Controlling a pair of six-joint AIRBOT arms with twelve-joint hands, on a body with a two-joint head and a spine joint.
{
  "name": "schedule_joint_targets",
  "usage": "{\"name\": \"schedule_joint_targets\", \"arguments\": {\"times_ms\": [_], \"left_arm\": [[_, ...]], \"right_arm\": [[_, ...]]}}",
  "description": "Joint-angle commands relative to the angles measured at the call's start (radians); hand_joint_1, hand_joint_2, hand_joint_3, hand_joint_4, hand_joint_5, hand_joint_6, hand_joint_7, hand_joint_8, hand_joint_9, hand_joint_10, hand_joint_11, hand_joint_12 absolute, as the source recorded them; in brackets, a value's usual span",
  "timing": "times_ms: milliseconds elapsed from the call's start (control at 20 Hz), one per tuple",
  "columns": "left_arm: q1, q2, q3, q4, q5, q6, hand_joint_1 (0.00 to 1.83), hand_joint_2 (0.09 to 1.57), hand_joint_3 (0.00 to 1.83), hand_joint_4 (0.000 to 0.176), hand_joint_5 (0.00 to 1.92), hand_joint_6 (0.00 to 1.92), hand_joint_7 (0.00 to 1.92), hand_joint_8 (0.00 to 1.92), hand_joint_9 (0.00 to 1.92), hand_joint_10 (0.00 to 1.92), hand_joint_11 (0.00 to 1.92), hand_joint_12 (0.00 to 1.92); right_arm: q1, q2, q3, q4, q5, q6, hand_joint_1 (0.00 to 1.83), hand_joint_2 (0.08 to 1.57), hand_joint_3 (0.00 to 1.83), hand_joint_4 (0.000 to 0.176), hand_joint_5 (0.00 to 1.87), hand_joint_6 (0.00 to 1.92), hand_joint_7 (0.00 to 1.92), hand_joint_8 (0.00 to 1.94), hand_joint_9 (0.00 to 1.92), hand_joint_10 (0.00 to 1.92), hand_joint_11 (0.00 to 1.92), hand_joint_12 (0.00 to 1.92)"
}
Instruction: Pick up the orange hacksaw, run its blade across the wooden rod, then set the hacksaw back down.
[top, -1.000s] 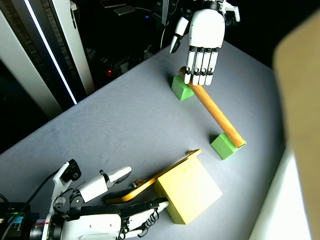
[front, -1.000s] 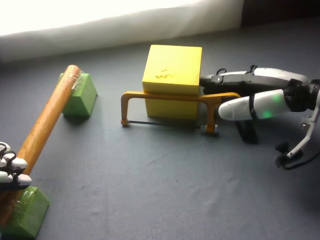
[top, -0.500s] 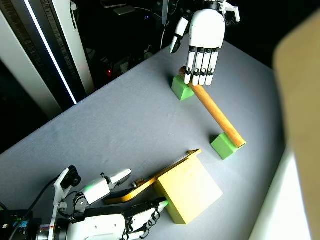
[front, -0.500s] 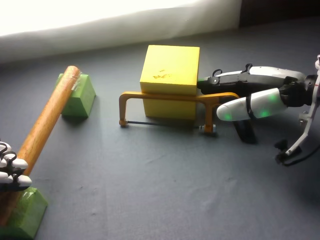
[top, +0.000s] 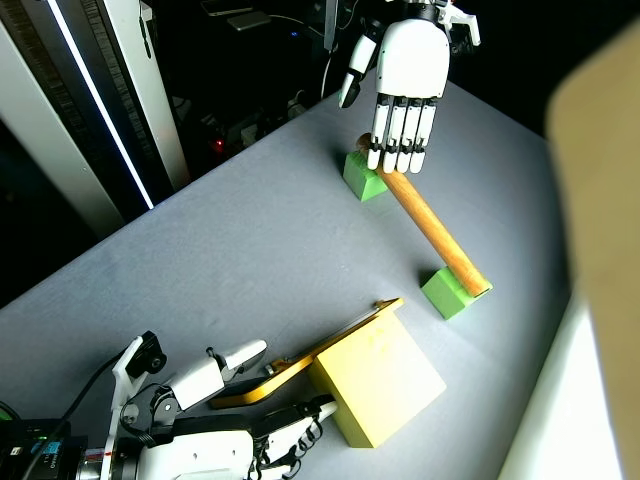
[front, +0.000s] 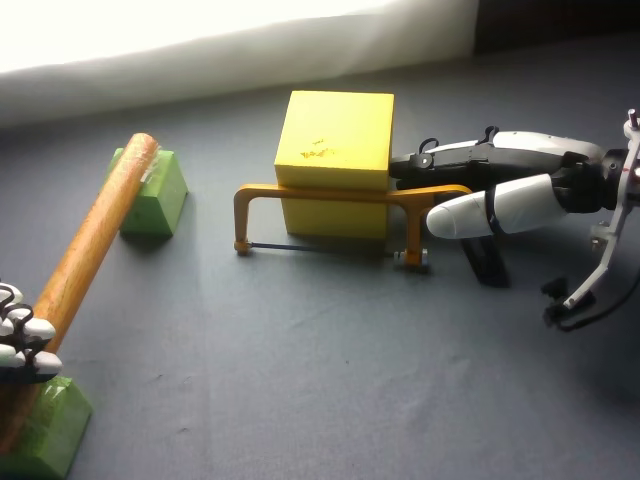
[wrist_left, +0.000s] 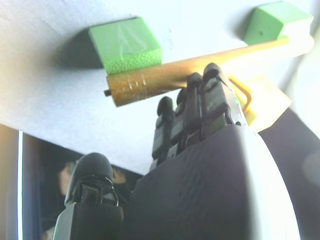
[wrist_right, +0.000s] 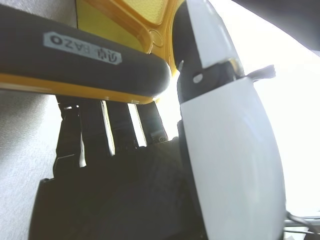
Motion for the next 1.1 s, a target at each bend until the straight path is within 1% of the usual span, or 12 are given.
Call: {"name": "schedule_joint_targets", "arguments": {"times_ms": [0, 100, 350, 400, 450, 500, 550, 600, 750, 850, 900, 1050], "left_arm": [[-0.010, -0.003, 0.000, -0.017, 0.002, 0.003, 0.06, 1.31, 0.00, 0.000, 0.11, 0.00, 0.05, 0.00, 0.03, 0.00, 0.01, 0.02], [-0.010, -0.003, 0.000, -0.017, 0.002, 0.003, 0.06, 1.32, 0.00, 0.000, 0.08, 0.00, 0.05, 0.00, 0.02, 0.00, 0.00, 0.02], [-0.010, -0.003, 0.001, -0.017, 0.002, 0.003, 0.05, 1.32, 0.00, 0.000, 0.09, 0.01, 0.08, 0.01, 0.06, 0.01, 0.05, 0.05], [-0.010, -0.003, 0.001, -0.017, 0.002, 0.003, 0.05, 1.32, 0.00, 0.000, 0.08, 0.00, 0.07, 0.00, 0.06, 0.01, 0.05, 0.05], [-0.011, -0.003, 0.001, -0.017, 0.002, 0.003, 0.06, 1.31, 0.00, 0.000, 0.10, 0.00, 0.09, 0.00, 0.09, 0.00, 0.01, 0.22], [-0.012, -0.003, 0.002, -0.017, 0.002, 0.003, 0.06, 1.31, 0.00, 0.000, 0.10, 0.00, 0.09, 0.00, 0.09, 0.00, 0.01, 0.22], [-0.012, -0.003, 0.002, -0.017, 0.002, 0.003, 0.07, 1.31, 0.00, 0.000, 0.11, 0.00, 0.10, 0.00, 0.09, 0.00, 0.00, 0.27], [-0.012, -0.003, 0.002, -0.017, 0.002, 0.003, 0.08, 1.31, 0.00, 0.000, 0.10, 0.00, 0.09, 0.00, 0.08, 0.00, 0.00, 0.26], [-0.013, -0.002, 0.002, -0.017, 0.002, 0.003, 0.06, 1.32, 0.00, 0.000, 0.08, 0.00, 0.07, 0.00, 0.07, 0.00, 0.00, 0.21], [-0.013, -0.001, 0.002, -0.017, 0.002, 0.003, 0.07, 1.31, 0.00, 0.000, 0.11, 0.00, 0.11, 0.00, 0.10, 0.01, 0.00, 0.26], [-0.013, -0.001, 0.002, -0.017, 0.002, 0.003, 0.06, 1.32, 0.00, 0.000, 0.08, 0.00, 0.07, 0.01, 0.06, 0.01, 0.00, 0.15], [-0.014, 0.001, 0.002, -0.017, 0.002, 0.003, 0.08, 1.31, 0.00, 0.000, 0.09, 0.00, 0.09, 0.00, 0.08, 0.00, 0.00, 0.17]], "right_arm": [[0.010, -0.014, -0.018, 0.019, 0.091, 0.003, 0.73, 1.08, 0.00, 0.000, 0.36, 0.01, 0.37, 0.01, 0.37, 0.01, 0.00, 1.15], [0.008, -0.007, -0.027, 0.018, 0.090, 0.003, 0.72, 1.08, 0.00, 0.000, 0.35, 0.00, 0.38, 0.01, 0.38, 0.01, 0.00, 1.17], [0.005, -0.002, -0.033, 0.003, 0.077, 0.000, 1.05, 1.10, 0.00, 0.000, 0.85, 0.03, 0.85, 0.02, 0.86, 0.05, 0.41, 1.19], [0.004, -0.003, -0.033, 0.002, 0.074, -0.001, 1.12, 1.15, 0.00, 0.000, 0.90, 0.86, 0.95, 0.00, 0.97, 0.06, 0.49, 1.24], [0.003, -0.004, -0.033, 0.001, 0.074, -0.004, 1.19, 1.15, 0.00, 0.000, 0.93, 1.08, 0.91, 0.81, 1.04, 0.06, 0.53, 1.28], [0.001, -0.006, -0.033, 0.001, 0.074, -0.006, 1.19, 1.15, 0.00, 0.000, 0.93, 1.08, 0.91, 0.81, 1.04, 0.06, 0.53, 1.28], [0.000, -0.008, -0.033, 0.001, 0.074, -0.009, 1.33, 1.15, 0.00, 0.000, 0.81, 1.08, 0.98, 0.97, 0.90, 1.10, 0.63, 1.32], [0.000, -0.009, -0.034, 0.001, 0.074, -0.012, 1.37, 1.14, 0.00, 0.000, 0.83, 1.01, 1.01, 0.97, 0.91, 1.28, 0.68, 1.32], [-0.001, -0.012, -0.040, 0.002, 0.075, -0.015, 1.38, 1.12, 0.00, 0.000, 0.87, 0.93, 1.02, 0.99, 0.95, 1.26, 0.77, 1.24], [0.000, -0.014, -0.041, 0.002, 0.080, -0.016, 1.38, 1.12, 0.00, 0.000, 0.85, 0.95, 1.00, 1.02, 0.94, 1.28, 0.77, 1.24], [0.001, -0.015, -0.041, 0.002, 0.082, -0.016, 1.38, 1.13, 0.00, 0.000, 0.83, 0.98, 0.99, 1.05, 0.93, 1.30, 0.75, 1.24], [0.002, -0.011, -0.041, 0.016, 0.110, -0.037, 1.37, 1.15, 0.00, 0.000, 0.79, 1.06, 0.95, 1.10, 0.89, 1.35, 0.73, 1.29]]}}
